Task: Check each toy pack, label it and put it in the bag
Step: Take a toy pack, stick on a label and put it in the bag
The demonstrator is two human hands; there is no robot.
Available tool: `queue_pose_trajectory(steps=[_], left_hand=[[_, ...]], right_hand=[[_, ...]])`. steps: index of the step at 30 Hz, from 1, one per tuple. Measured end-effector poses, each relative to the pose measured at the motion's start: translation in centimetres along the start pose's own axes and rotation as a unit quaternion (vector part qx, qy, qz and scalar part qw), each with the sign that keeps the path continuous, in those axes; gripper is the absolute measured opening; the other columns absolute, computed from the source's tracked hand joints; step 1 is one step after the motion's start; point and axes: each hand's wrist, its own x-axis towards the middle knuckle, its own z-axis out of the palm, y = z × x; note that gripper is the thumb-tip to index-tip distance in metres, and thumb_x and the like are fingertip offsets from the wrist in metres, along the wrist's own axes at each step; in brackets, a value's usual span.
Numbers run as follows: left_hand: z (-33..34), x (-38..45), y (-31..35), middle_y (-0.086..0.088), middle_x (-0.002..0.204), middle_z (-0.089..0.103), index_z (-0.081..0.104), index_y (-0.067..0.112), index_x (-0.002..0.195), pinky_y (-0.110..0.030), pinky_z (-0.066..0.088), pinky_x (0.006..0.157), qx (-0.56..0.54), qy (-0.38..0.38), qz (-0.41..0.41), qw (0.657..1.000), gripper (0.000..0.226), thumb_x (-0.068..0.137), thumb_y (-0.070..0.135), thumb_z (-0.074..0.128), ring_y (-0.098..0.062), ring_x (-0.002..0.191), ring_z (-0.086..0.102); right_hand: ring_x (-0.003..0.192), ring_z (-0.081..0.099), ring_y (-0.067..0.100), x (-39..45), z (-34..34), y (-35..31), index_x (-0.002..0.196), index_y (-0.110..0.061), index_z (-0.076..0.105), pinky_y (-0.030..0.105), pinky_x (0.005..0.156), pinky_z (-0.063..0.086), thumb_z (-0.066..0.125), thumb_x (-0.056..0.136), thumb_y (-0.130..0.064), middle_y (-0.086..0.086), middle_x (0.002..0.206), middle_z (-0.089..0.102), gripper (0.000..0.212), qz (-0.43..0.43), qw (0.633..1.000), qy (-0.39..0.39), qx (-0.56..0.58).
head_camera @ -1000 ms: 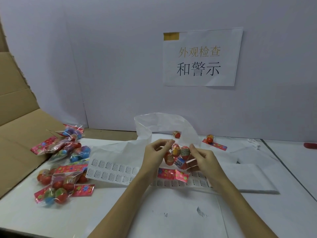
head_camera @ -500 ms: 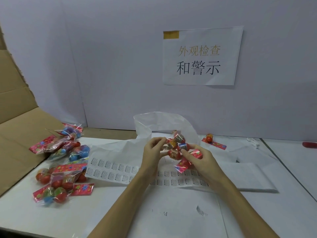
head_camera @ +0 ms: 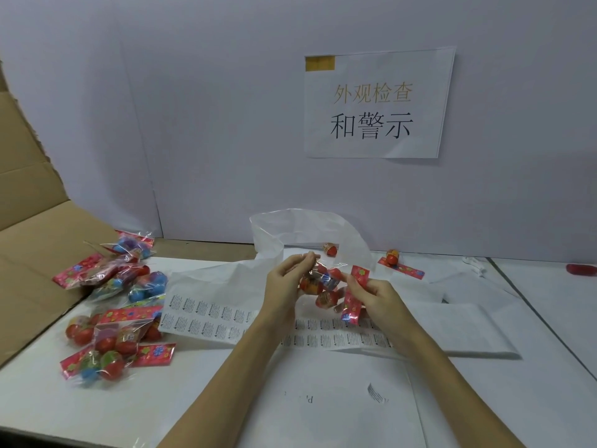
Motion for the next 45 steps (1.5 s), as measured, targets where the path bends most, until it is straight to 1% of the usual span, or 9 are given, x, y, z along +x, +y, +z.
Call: queue_pose_trajectory(steps=[6, 10, 13, 17, 22, 33, 37, 42, 45], left_hand=[[0.1, -0.3, -0.2, -0.001, 0.102, 0.076, 0.080, 0.024, 0.110, -0.022, 0.053, 0.084, 0.012, -0.006, 0.066, 0.998, 0.024, 0.100, 0.039, 0.064, -0.012, 0.091, 0.067], [0.3, -0.3, 0.3, 0.005, 0.137, 0.068, 0.079, 0.029, 0.108, -0.029, 0.039, 0.107, -0.014, -0.049, 0.103, 0.993, 0.026, 0.102, 0.037, 0.055, -0.008, 0.125, 0.060], [0.1, -0.3, 0.3, 0.020, 0.148, 0.057, 0.076, 0.028, 0.122, -0.036, 0.030, 0.123, -0.005, -0.117, 0.077, 0.990, 0.030, 0.104, 0.038, 0.055, -0.010, 0.151, 0.035], [-0.1, -0.3, 1.0, -0.008, 0.148, 0.059, 0.057, 0.022, 0.145, -0.045, 0.047, 0.113, -0.018, -0.170, 0.022, 0.985, 0.048, 0.102, 0.042, 0.060, -0.030, 0.136, 0.057], [-0.1, -0.2, -0.2, -0.007, 0.113, 0.077, 0.071, 0.022, 0.126, -0.042, 0.060, 0.096, 0.025, -0.068, -0.013, 0.997, 0.034, 0.094, 0.030, 0.076, -0.030, 0.110, 0.073], [0.0, 0.1, -0.1, -0.018, 0.114, 0.076, 0.072, 0.010, 0.122, -0.036, 0.061, 0.086, -0.049, -0.023, -0.017, 0.998, 0.038, 0.085, 0.012, 0.081, -0.027, 0.104, 0.075], [-0.3, 0.1, -0.4, -0.010, 0.109, 0.078, 0.074, 0.012, 0.111, -0.032, 0.060, 0.081, -0.068, 0.062, 0.025, 0.995, 0.031, 0.083, 0.013, 0.086, -0.024, 0.101, 0.076], [0.3, -0.6, 0.1, -0.012, 0.107, 0.079, 0.079, 0.019, 0.107, -0.034, 0.056, 0.091, 0.010, -0.066, 0.097, 0.993, 0.030, 0.083, 0.034, 0.087, -0.025, 0.102, 0.075], [0.8, -1.0, -0.1, -0.014, 0.113, 0.078, 0.076, 0.016, 0.120, -0.021, 0.053, 0.096, 0.047, -0.144, 0.092, 0.984, 0.032, 0.096, 0.037, 0.074, -0.026, 0.116, 0.072]], right_hand=[[0.099, 0.076, 0.028, -0.1, -0.3, 0.0, 0.122, -0.013, 0.072, 0.041, 0.091, 0.062, 0.048, 0.100, -0.057, 0.012, 0.107, 0.078, 0.055, -0.013, 0.996, -0.053, 0.073], [0.111, 0.071, 0.043, 0.3, -0.8, 0.3, 0.131, -0.010, 0.066, 0.049, 0.094, 0.058, 0.038, 0.095, -0.073, 0.025, 0.122, 0.072, 0.077, 0.088, 0.959, -0.086, 0.255], [0.111, 0.072, 0.036, 0.4, -0.7, 0.4, 0.132, -0.002, 0.066, 0.037, 0.086, 0.061, 0.056, 0.099, -0.052, 0.028, 0.125, 0.069, 0.060, 0.063, 0.944, -0.092, 0.312], [0.110, 0.073, 0.028, 0.7, -1.2, 0.7, 0.137, -0.017, 0.061, 0.035, 0.087, 0.061, 0.082, 0.080, -0.013, 0.019, 0.120, 0.074, 0.061, 0.021, 0.960, -0.001, 0.280], [0.114, 0.072, 0.030, 0.7, -1.2, 1.0, 0.127, -0.025, 0.071, 0.046, 0.104, 0.053, 0.090, 0.074, -0.025, 0.012, 0.119, 0.076, 0.056, 0.009, 0.972, 0.006, 0.236], [0.108, 0.074, 0.016, 1.0, -0.8, 1.3, 0.114, -0.022, 0.077, 0.030, 0.088, 0.057, 0.078, 0.089, -0.023, 0.001, 0.112, 0.079, 0.025, -0.015, 0.972, 0.064, 0.224], [0.093, 0.071, 0.009, 0.8, -1.1, 1.5, 0.107, -0.024, 0.071, 0.023, 0.077, 0.060, 0.080, 0.090, -0.026, -0.009, 0.102, 0.074, 0.020, -0.129, 0.969, 0.212, -0.015], [0.099, 0.077, 0.027, 0.3, 0.3, 0.4, 0.117, -0.012, 0.073, 0.032, 0.083, 0.063, 0.050, 0.102, -0.056, 0.010, 0.106, 0.079, 0.052, -0.029, 0.982, 0.017, 0.185], [0.105, 0.076, 0.031, 0.3, -0.1, 0.3, 0.128, -0.006, 0.067, 0.033, 0.086, 0.063, 0.059, 0.105, -0.032, 0.018, 0.116, 0.076, 0.035, -0.023, 0.967, 0.012, 0.253]])
